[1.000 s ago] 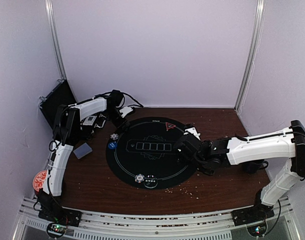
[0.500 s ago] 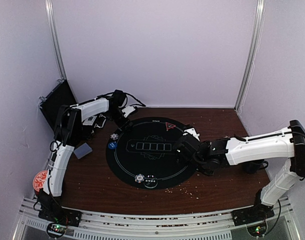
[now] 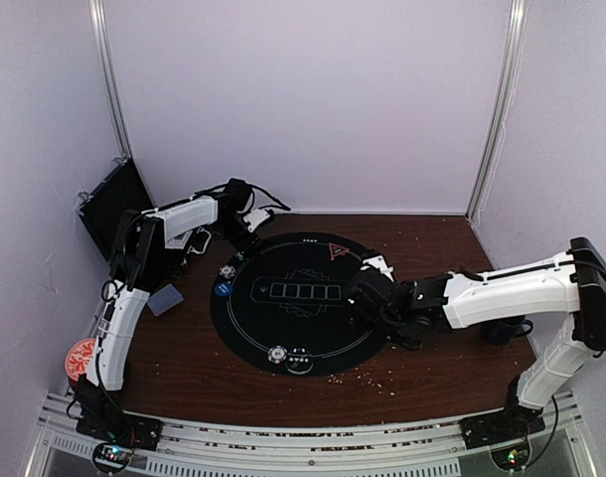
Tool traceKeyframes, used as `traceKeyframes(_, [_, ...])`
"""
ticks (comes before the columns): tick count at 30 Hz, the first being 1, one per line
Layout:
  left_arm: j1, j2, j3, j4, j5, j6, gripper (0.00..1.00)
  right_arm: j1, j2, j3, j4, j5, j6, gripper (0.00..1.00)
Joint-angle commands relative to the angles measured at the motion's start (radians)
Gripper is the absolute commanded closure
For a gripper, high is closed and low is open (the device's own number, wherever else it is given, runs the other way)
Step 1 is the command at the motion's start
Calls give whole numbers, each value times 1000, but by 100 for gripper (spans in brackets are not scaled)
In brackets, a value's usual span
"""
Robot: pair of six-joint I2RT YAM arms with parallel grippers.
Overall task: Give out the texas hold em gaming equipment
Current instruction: Move the poker chips pile to the small blind area.
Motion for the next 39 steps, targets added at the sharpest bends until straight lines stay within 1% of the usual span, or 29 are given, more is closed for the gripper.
traceKeyframes(1, [-1, 31, 27, 42, -26, 10, 46, 7, 10, 22, -11, 29, -1, 0])
traceKeyframes(4, [-1, 35, 29, 42, -23, 20, 49, 7, 11, 22, -11, 29, -2, 0])
traceKeyframes(10, [-9, 33, 25, 42, -12, 33, 58, 7, 17, 23, -11, 29, -5, 0])
traceKeyframes(12, [-10, 33, 25, 42, -14, 38, 62, 7, 17, 25, -11, 28, -4, 0])
traceKeyframes(14, [-12, 35, 25, 42, -13, 37, 70, 8, 17, 25, -12, 29, -3, 0])
traceKeyframes(17, [-15, 38, 26, 42, -20, 38, 75, 8, 17, 25, -11, 29, -4, 0])
traceKeyframes(24, [-14, 44, 22, 42, -33, 37, 76, 8, 17, 24, -14, 29, -4, 0])
traceKeyframes(31, [-15, 44, 15, 13, -57, 31, 82, 8, 17, 25, -11, 29, -8, 0])
traceKeyframes(39, [-13, 13, -23, -14, -123, -8, 83, 12, 17, 26, -13, 29, -8, 0])
